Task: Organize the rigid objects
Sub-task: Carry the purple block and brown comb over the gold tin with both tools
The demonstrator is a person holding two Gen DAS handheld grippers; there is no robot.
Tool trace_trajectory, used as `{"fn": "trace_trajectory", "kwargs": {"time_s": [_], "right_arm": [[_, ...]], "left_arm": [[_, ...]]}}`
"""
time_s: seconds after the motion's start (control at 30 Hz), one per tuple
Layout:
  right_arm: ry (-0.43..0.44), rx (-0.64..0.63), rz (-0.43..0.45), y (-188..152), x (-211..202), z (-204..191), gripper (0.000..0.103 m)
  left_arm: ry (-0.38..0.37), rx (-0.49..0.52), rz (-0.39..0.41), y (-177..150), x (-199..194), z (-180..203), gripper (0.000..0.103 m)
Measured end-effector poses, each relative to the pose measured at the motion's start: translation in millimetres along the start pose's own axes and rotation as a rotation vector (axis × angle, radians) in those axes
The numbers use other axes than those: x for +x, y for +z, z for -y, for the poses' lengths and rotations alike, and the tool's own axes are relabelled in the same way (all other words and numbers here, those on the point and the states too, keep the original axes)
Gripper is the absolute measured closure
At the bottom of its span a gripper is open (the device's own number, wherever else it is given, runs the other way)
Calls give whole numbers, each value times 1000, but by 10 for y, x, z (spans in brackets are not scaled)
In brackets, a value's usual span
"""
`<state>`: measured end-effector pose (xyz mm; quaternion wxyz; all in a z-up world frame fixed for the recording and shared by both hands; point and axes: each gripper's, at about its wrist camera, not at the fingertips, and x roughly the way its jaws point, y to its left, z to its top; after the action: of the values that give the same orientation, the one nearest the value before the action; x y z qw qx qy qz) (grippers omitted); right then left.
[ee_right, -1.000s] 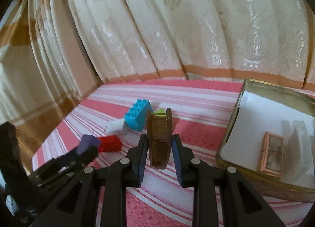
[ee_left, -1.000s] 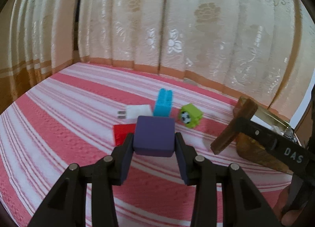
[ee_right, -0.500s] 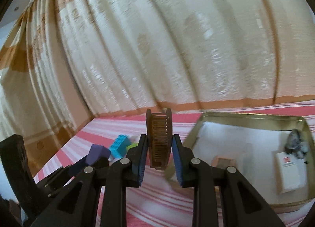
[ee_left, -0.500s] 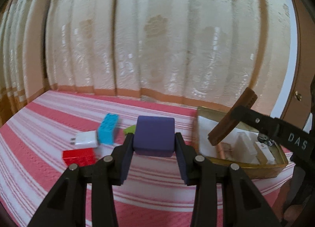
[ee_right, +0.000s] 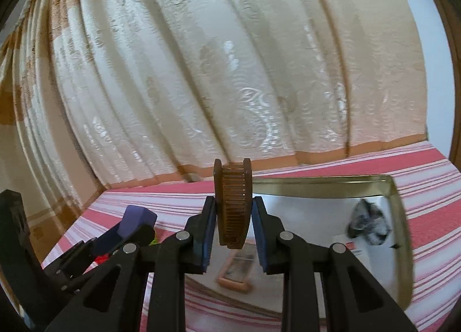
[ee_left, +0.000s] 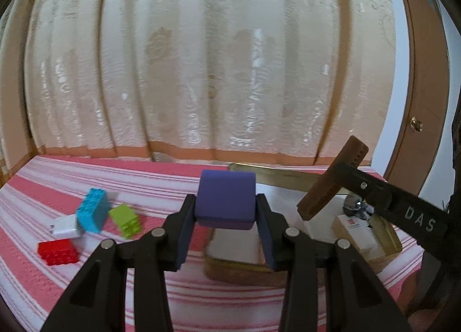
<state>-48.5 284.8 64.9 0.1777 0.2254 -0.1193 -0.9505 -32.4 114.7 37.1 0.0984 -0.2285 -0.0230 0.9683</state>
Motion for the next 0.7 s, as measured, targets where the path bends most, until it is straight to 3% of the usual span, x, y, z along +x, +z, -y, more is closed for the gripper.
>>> {"fn": "trace_trajectory", "kwargs": {"time_s": [0.27,0.43,0.7], "right_arm": [[-116,12,10,62,-23,434,76],[-193,32,-39,73,67,655,76],[-231,27,-110,0,257,692,75]], "left_arm": [[-39,31,-7,13,198,359,63],[-50,56,-19,16,307,539,63],[-43,91,-47,-35,507,706,63]]}}
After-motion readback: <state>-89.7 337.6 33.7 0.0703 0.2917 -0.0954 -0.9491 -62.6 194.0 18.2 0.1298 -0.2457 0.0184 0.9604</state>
